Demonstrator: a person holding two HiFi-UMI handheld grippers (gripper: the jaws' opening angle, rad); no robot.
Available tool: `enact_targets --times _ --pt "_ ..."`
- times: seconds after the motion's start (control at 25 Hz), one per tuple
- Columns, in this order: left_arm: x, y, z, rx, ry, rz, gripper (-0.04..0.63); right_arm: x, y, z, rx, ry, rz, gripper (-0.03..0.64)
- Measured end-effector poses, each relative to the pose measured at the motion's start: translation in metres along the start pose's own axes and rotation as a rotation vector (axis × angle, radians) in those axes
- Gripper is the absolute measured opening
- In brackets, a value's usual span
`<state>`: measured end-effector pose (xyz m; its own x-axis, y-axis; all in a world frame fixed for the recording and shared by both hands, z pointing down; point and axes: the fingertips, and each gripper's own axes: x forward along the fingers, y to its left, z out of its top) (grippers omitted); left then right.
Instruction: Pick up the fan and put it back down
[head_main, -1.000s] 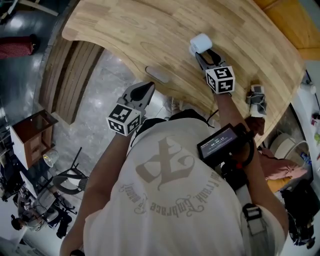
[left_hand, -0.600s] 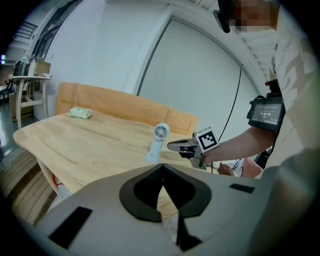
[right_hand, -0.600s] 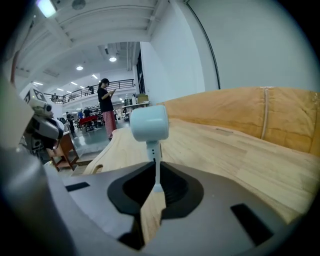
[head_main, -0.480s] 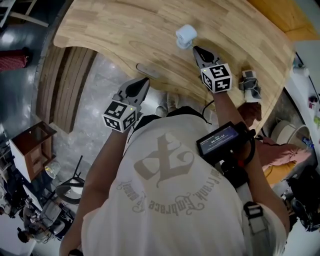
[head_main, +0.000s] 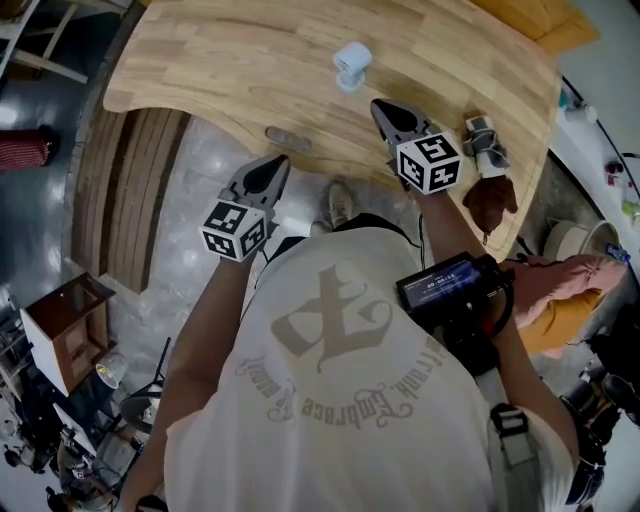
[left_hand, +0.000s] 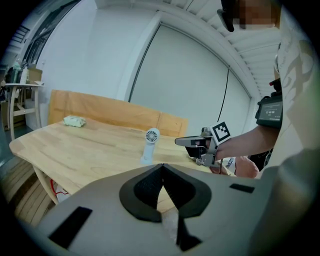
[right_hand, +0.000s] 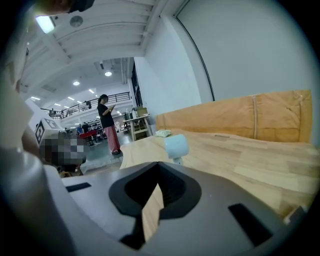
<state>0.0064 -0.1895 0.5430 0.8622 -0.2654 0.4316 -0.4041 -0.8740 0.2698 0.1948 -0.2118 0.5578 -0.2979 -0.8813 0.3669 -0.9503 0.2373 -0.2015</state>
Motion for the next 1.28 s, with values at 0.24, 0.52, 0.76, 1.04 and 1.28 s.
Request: enact_targets --times 0.24,0.52,0.76,1.04,1.28 --pt "-0.008 -0.011 0.01 0.041 -0.046 -0.017 0.011 -0.04 0.014 0.021 0.055 -0.096 -0.001 0.014" --pt "-0.013 -0.043 0.021 0.087 -0.089 -0.069 0.011 -0.089 0.036 0.026 0.055 -0.138 0.004 0.014" --pt "-0.022 -0.062 0.015 0.096 -0.099 -0.107 0.011 -0.113 0.069 0.009 0.057 -0.136 0.034 0.014" --pt "-0.031 -0.07 0.006 0.1 -0.091 -0.128 0.011 -0.127 0.097 -0.008 0.076 -0.141 0.051 0.014" --pt "-0.034 -0.076 0.004 0.097 -0.09 -0.137 0.011 -0.128 0.106 -0.007 0.06 -0.137 0.067 0.014"
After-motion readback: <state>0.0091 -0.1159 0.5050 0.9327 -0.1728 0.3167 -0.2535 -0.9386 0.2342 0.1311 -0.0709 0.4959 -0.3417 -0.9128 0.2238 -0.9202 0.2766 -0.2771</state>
